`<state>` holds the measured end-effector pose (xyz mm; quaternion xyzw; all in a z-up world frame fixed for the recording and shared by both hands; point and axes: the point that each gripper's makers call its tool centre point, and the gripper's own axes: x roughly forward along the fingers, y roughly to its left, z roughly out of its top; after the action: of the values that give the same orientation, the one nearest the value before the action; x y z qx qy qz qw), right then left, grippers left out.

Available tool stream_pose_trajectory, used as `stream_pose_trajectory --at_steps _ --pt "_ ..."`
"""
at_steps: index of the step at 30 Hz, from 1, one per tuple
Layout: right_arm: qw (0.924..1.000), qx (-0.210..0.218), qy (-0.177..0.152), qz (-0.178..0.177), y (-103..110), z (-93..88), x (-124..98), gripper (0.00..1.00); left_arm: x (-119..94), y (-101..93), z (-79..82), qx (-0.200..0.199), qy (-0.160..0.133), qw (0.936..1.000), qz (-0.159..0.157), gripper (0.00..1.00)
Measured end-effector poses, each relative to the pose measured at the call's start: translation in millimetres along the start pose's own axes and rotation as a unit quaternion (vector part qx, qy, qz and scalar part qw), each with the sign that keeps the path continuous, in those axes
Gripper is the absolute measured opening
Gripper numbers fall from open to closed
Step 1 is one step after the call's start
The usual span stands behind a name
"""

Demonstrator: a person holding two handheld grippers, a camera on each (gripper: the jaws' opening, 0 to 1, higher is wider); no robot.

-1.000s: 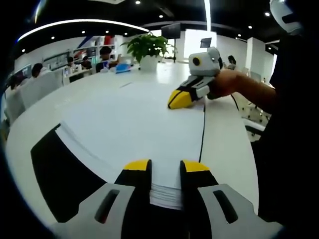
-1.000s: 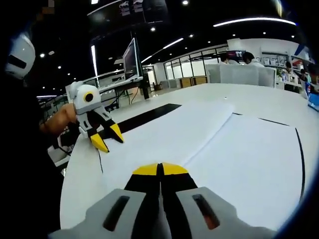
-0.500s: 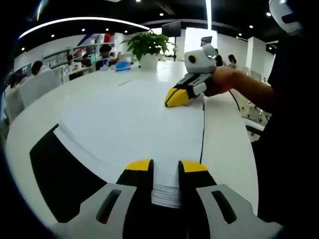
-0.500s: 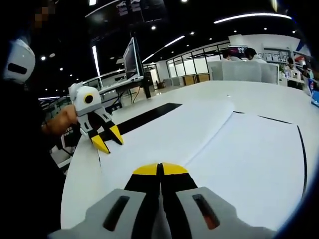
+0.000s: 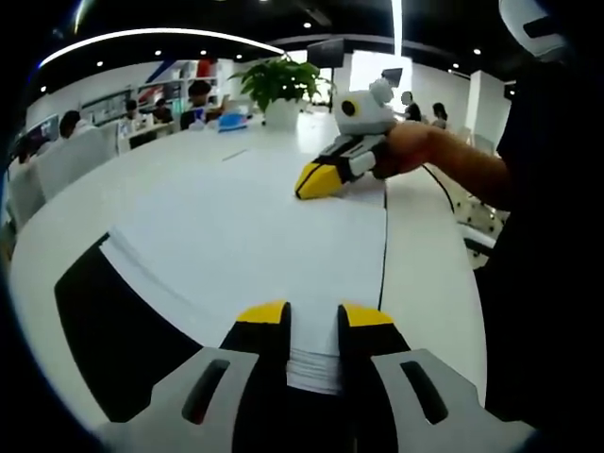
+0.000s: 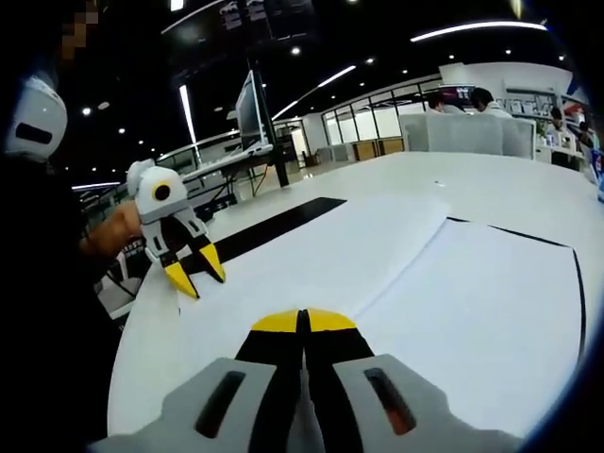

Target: Flip through the bound document one page at a time

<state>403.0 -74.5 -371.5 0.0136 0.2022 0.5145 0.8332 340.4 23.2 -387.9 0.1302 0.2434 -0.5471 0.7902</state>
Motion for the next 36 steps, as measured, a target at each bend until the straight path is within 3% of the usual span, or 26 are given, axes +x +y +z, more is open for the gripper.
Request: stream_pose_trajectory --at_steps 19,36 --pt "0.9999 0.014 -0.006 0.001 -6 4.2 5 0.02 -1 -2.6 -1.8 0.008 0.006 0.9999 0.004 0.23" --pt "0.9999 0.009 0.007 0.002 -16 8.9 12 0.02 -1 -2.2 -2.2 0.007 0.010 0.9999 0.002 0.23"
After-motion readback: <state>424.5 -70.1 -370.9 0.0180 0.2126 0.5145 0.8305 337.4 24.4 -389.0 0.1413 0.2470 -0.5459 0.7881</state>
